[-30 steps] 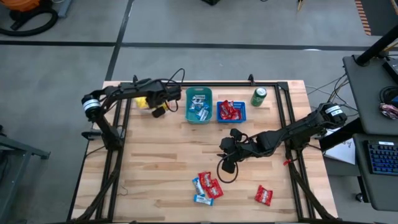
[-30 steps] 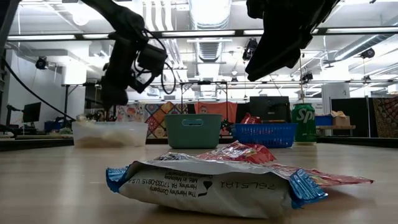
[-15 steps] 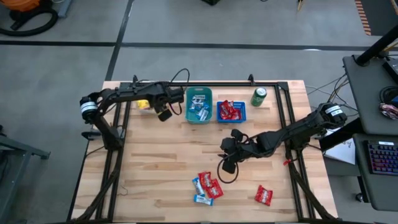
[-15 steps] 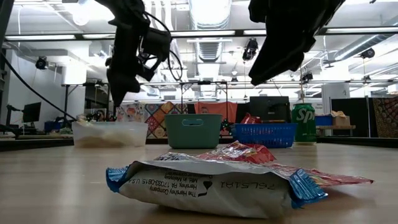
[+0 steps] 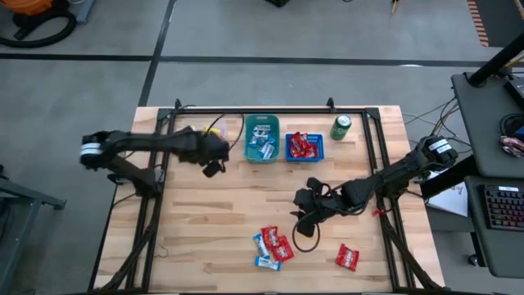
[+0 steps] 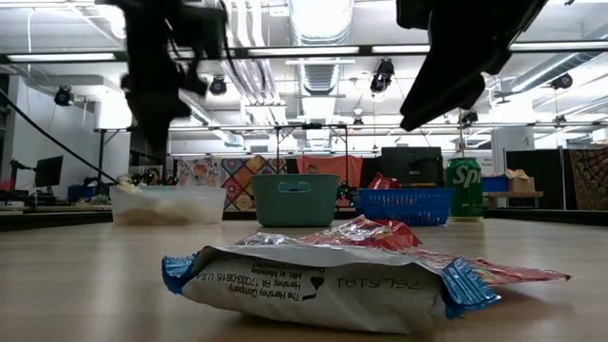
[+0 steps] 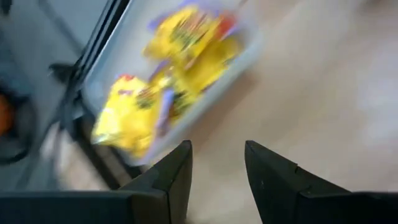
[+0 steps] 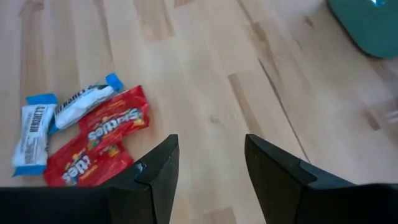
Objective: Sort candy
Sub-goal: Put the red candy into the blue bin
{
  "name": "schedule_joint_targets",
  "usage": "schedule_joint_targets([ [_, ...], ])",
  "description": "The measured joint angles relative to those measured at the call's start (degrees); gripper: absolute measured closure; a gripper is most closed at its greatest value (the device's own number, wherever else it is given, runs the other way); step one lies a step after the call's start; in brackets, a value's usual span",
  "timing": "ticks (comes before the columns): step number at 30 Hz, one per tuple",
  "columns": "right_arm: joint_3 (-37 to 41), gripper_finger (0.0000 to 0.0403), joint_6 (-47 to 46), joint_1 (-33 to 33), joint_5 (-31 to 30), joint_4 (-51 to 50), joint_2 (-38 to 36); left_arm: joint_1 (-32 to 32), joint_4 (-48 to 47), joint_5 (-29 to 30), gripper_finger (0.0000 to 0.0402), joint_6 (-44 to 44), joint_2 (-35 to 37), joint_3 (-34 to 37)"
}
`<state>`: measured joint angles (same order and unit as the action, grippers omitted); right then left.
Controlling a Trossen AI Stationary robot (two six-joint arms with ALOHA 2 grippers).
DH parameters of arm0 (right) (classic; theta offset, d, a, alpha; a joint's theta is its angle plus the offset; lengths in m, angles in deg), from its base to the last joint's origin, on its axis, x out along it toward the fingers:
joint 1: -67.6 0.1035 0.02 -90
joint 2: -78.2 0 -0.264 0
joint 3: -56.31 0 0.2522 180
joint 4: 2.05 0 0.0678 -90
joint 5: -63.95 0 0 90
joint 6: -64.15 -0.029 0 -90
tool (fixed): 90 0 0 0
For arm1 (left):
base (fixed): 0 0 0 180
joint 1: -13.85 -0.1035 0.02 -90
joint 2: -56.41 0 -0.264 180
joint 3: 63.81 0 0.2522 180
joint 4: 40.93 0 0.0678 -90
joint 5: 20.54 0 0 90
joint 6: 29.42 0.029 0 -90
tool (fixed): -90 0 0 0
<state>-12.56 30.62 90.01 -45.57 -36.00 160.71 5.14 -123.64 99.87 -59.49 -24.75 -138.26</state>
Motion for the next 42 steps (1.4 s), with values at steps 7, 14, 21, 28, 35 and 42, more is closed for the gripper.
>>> schedule_joint_targets([
  [7,-1.5,0.0229,-4.0,-1.1,-1.5,0.3,-0.1,19.9,22.3,3.7,0.0287,-8.8,12.6,5.9],
  [14,-1.4,0.0229,-5.6,-1.4,-12.1,7.9,-0.1,34.4,51.2,14.3,0.0291,-3.8,17.3,14.8],
  [21,-0.7,0.0229,2.2,-1.3,-12.1,16.5,0.0,40.2,66.3,17.1,0.0291,2.5,16.6,20.7],
  [28,-0.6,0.0229,5.1,-1.6,-12.1,16.3,-1.2,41.2,62.3,17.1,0.0291,4.4,16.1,20.8],
  [35,-0.6,0.0229,1.5,-2.0,-12.0,10.3,-4.9,41.2,51.7,17.1,0.0291,5.6,18.6,18.7],
  [42,-0.6,0.0229,-1.9,-3.8,-11.5,6.1,-6.0,41.2,52.8,18.3,0.0291,6.5,18.3,21.5],
])
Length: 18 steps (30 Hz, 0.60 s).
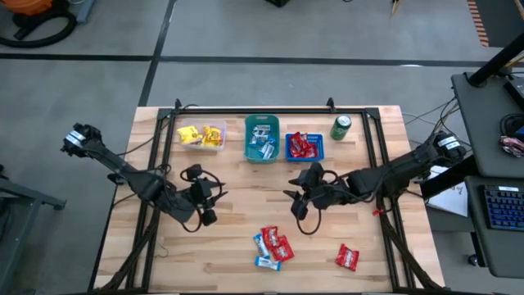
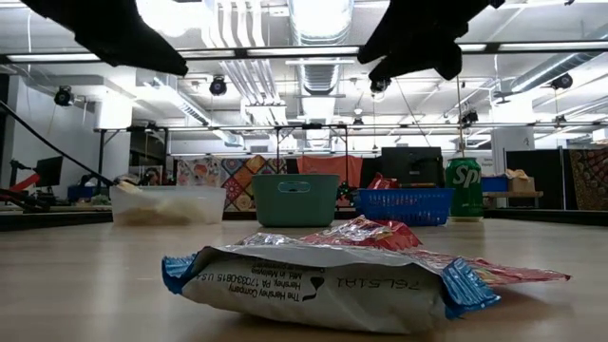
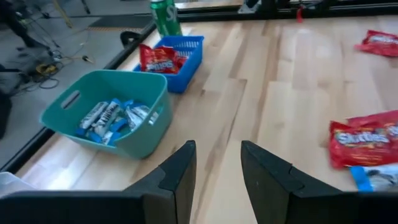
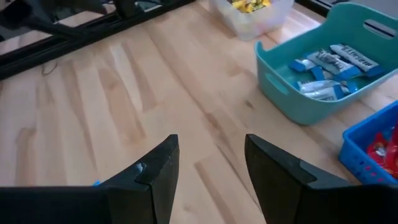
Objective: Sort candy
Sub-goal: Put the red candy into the blue bin
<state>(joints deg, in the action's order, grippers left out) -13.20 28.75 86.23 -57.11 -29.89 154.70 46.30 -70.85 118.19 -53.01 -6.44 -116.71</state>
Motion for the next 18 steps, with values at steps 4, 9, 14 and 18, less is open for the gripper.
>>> schedule_joint_targets([
  [4,-0.1,0.0229,0.9,-2.8,0.0,-0.4,0.0,-0.1,1.2,3.0,0.029,0.6,-1.2,0.3],
  [9,-1.6,0.0229,4.0,-8.6,6.0,-1.0,0.0,-0.5,3.0,5.3,0.029,2.4,-1.4,0.4],
  [14,-2.6,0.0229,4.9,-13.9,16.8,-2.6,0.1,-1.3,3.4,5.3,0.029,3.3,-1.6,0.4],
  [18,-2.6,0.0229,0.2,-15.6,24.8,-4.3,0.1,-2.1,3.5,5.3,0.029,3.6,-2.4,0.4],
])
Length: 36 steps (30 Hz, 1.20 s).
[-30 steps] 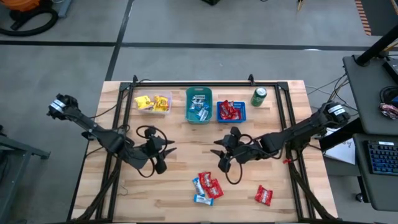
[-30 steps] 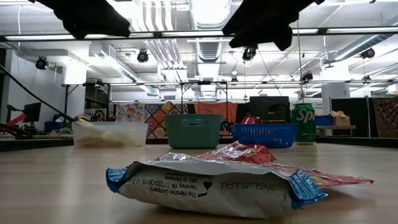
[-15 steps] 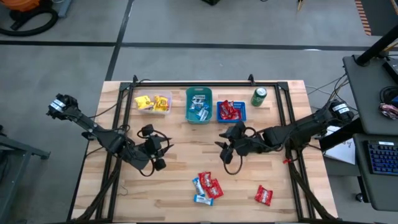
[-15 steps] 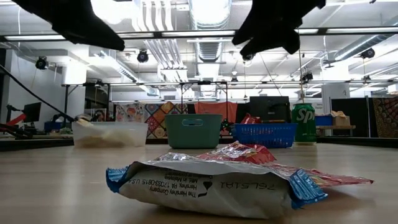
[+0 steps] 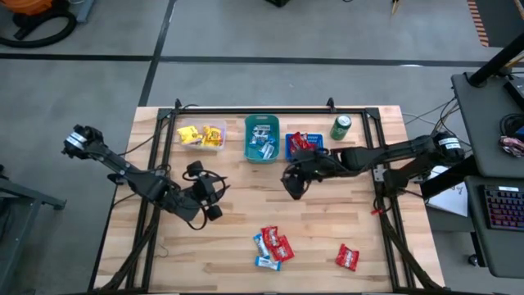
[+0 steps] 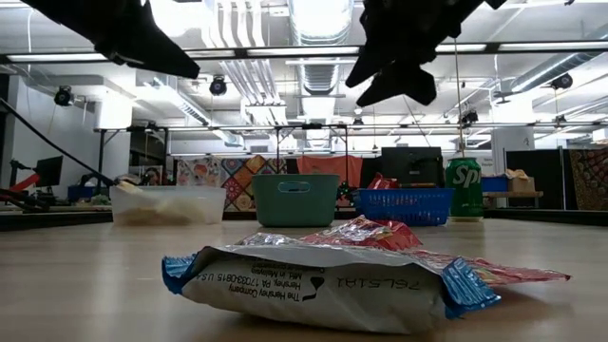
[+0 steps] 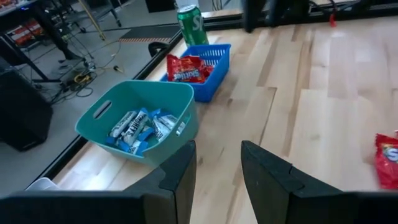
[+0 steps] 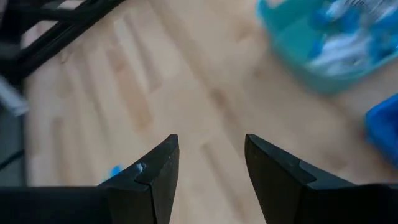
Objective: Sort candy
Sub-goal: Put the red candy into the blue bin
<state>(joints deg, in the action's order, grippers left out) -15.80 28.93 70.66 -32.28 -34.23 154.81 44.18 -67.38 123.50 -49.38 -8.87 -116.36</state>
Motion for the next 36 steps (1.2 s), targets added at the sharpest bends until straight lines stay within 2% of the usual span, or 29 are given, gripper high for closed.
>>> schedule_joint_targets([
  [5,0.0,0.0229,-8.4,1.0,9.4,-2.4,0.0,-1.1,0.0,0.0,0.029,0.0,-1.9,0.0],
  [7,0.0,0.0229,-11.2,2.6,10.9,-2.7,0.0,-1.2,0.0,0.0,0.029,0.0,-2.7,0.0],
  [18,0.0,0.0229,-26.3,13.6,11.0,-5.4,0.0,-1.2,2.2,-0.6,0.029,-2.2,-5.8,0.0],
  [27,0.0,0.0229,-44.0,20.5,11.2,-21.5,0.0,-1.2,4.3,-0.6,0.029,-2.2,-7.1,0.0],
  [32,0.0,0.0229,-54.9,26.3,15.0,-29.9,0.1,-1.2,6.4,-0.6,0.029,-1.6,-7.1,0.0],
  [36,0.3,0.0229,-61.7,31.8,15.7,-33.3,0.1,-1.2,7.1,-0.6,0.029,-1.6,-7.1,0.0],
])
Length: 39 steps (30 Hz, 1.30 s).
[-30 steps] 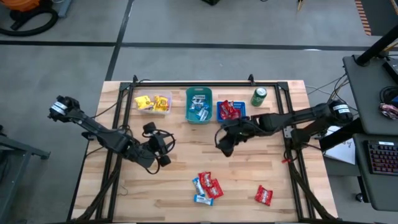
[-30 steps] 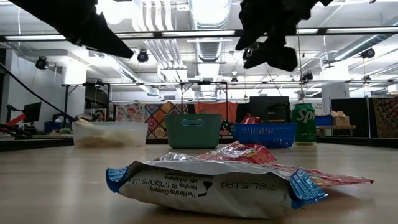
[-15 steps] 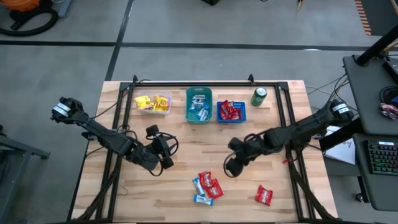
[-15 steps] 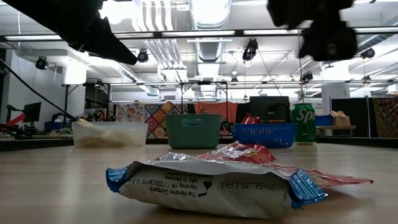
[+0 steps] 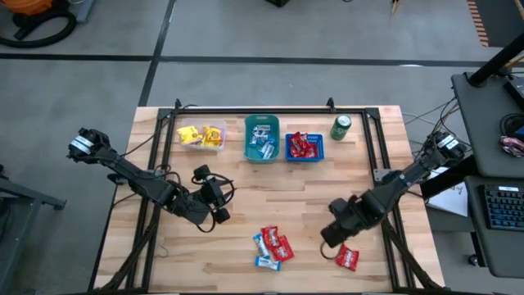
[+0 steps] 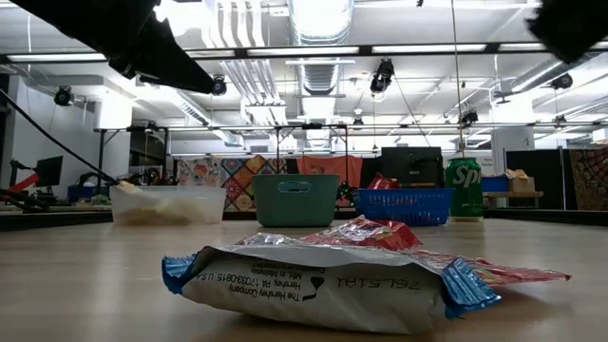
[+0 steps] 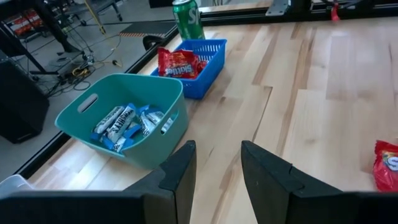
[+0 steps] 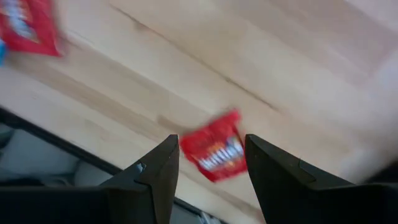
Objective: Sort candy
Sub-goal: Put the red candy into the blue bin
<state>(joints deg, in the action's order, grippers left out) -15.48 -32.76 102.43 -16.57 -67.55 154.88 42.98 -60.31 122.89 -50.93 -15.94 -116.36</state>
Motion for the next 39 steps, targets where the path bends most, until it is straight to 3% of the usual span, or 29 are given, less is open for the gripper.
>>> schedule_joint_targets([
  [10,1.1,0.0224,-20.2,13.2,-0.2,1.6,3.1,0.0,0.1,0.0,0.029,1.5,0.0,-1.7],
  [21,2.2,0.024,-13.8,12.4,5.3,8.2,15.3,0.1,0.1,0.0,0.029,1.6,0.0,-1.9],
  [26,2.3,0.0241,-7.0,9.5,0.8,6.0,17.2,0.0,0.1,0.0,0.029,1.5,0.0,-1.9],
  [32,2.3,0.0241,8.6,0.6,-17.3,2.3,13.3,0.0,0.2,0.0,0.029,1.5,0.0,-1.9],
  [39,2.2,0.0235,33.8,-12.8,-19.0,2.7,5.5,0.0,0.6,-4.3,0.029,1.6,0.0,-1.9],
])
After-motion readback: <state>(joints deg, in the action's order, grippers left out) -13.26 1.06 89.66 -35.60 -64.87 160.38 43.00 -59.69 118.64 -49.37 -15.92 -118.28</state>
